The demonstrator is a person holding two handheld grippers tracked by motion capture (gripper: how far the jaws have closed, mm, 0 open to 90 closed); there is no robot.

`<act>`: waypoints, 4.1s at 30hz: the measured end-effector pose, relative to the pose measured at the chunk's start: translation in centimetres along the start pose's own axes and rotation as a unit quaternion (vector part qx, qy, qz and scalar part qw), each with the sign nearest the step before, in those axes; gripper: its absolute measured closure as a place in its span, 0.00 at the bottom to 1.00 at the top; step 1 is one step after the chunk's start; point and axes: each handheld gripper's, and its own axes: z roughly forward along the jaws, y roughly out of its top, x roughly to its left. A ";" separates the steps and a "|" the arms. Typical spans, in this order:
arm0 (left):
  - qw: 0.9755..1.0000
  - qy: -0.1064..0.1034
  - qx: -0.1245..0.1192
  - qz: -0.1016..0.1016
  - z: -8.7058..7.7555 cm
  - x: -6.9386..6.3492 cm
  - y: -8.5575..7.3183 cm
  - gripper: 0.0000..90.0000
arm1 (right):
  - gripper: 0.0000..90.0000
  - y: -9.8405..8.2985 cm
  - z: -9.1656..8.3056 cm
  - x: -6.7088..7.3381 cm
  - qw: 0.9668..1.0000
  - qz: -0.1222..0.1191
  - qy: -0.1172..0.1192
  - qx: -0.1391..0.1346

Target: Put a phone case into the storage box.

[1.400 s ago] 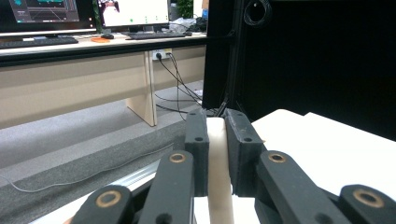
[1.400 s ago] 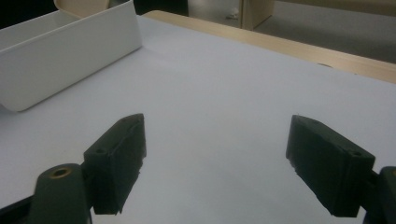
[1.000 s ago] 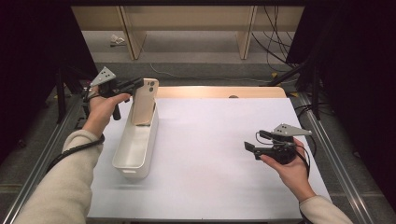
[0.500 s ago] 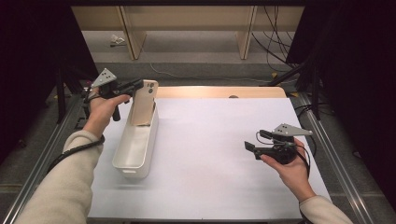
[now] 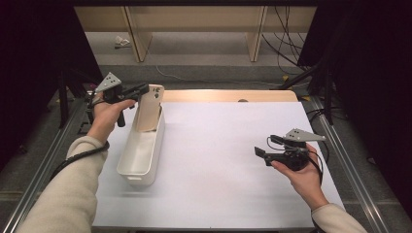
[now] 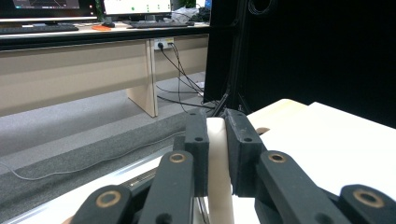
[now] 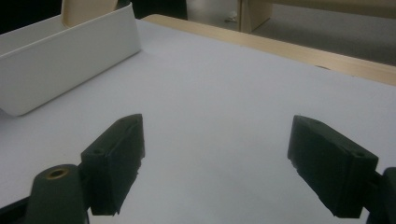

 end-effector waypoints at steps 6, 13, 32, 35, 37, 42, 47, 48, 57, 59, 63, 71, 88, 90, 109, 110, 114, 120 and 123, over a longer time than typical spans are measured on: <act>1.000 0.000 0.004 -0.002 0.1 0.1 -0.4 0.89 | 0.22 0.0 0.0 0.0 1.000 0.000 0.000 0.000; 1.000 0.000 0.008 -0.004 0.3 0.2 -0.9 0.89 | 0.22 0.0 0.0 0.0 1.000 0.000 0.000 0.001; 1.000 -0.003 0.013 -0.011 0.5 0.5 -2.6 0.88 | 0.22 -0.1 0.1 -0.1 1.000 -0.001 0.000 0.002; 1.000 -0.002 0.010 -0.015 0.5 0.7 -2.8 0.88 | 0.22 -0.1 0.1 -0.1 1.000 -0.001 0.000 0.002; 1.000 -0.001 0.010 -0.015 0.5 0.8 -2.9 0.88 | 0.22 -0.1 0.2 -0.1 1.000 -0.001 0.000 0.002; 1.000 0.001 0.020 -0.006 0.4 0.8 -3.1 0.88 | 0.22 -0.1 0.2 -0.1 1.000 -0.001 0.000 0.003; 1.000 0.008 0.031 0.001 0.2 1.1 -3.4 0.87 | 0.22 -0.1 0.2 -0.1 1.000 -0.001 0.000 0.003; 0.999 0.008 0.035 0.004 0.1 1.2 -3.5 0.87 | 0.22 -0.1 0.2 -0.1 1.000 -0.001 0.000 0.003; 0.999 0.009 0.048 0.022 0.2 1.3 -3.3 0.87 | 0.22 -0.1 0.2 0.0 1.000 -0.001 -0.001 0.004; 0.998 0.010 0.053 0.030 0.2 1.3 -3.2 0.87 | 0.22 -0.1 0.2 0.0 1.000 0.000 -0.001 0.003; 0.998 0.009 0.057 0.032 0.0 1.4 -3.2 0.86 | 0.22 -0.1 0.2 0.0 1.000 -0.001 0.000 0.003; 0.997 0.020 0.069 0.039 -0.3 1.9 -3.4 0.85 | 0.22 -0.1 0.3 0.0 1.000 0.000 0.001 0.003; 0.989 0.089 0.109 0.052 -0.2 2.5 -4.4 0.76 | 0.22 -0.1 0.3 -0.1 1.000 0.000 0.002 0.004; 0.988 0.094 0.110 0.054 -0.3 2.6 -4.4 0.75 | 0.22 -0.1 0.3 -0.1 1.000 0.000 0.002 0.004; 0.992 0.083 0.091 0.016 -1.5 0.9 -3.2 0.54 | 0.22 -0.1 0.3 0.0 1.000 0.000 0.000 0.004; 0.992 0.084 0.092 0.010 -1.6 0.8 -3.1 0.50 | 0.22 -0.1 0.3 0.0 1.000 0.000 0.000 0.004; 0.992 0.077 0.099 -0.001 -2.1 0.2 -2.7 0.40 | 0.21 -0.1 0.3 0.0 1.000 -0.001 0.001 0.007; 0.990 0.084 0.112 0.006 -2.5 -1.0 -2.1 0.23 | 0.21 -0.1 0.3 0.0 1.000 -0.002 0.001 0.008; 0.990 0.080 0.113 0.012 -2.7 -1.7 -1.8 0.19 | 0.21 -0.1 0.3 0.0 1.000 -0.001 0.001 0.008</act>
